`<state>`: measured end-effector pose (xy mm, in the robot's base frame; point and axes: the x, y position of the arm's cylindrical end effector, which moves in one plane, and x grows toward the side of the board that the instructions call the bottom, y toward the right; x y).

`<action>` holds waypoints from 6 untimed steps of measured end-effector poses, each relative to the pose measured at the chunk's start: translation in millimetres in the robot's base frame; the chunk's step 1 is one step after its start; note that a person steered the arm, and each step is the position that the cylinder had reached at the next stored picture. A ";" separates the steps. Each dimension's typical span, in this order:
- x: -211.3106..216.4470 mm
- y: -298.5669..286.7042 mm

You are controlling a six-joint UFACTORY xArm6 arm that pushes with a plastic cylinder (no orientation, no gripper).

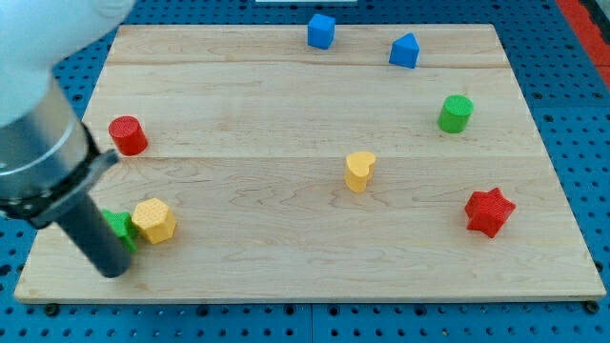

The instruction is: Slide the yellow hexagon to the right of the green star

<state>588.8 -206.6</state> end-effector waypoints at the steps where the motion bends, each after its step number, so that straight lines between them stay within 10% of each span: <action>1: 0.1 -13.9; 4: -5.1 138.3; 6: -84.4 130.1</action>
<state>504.4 -76.5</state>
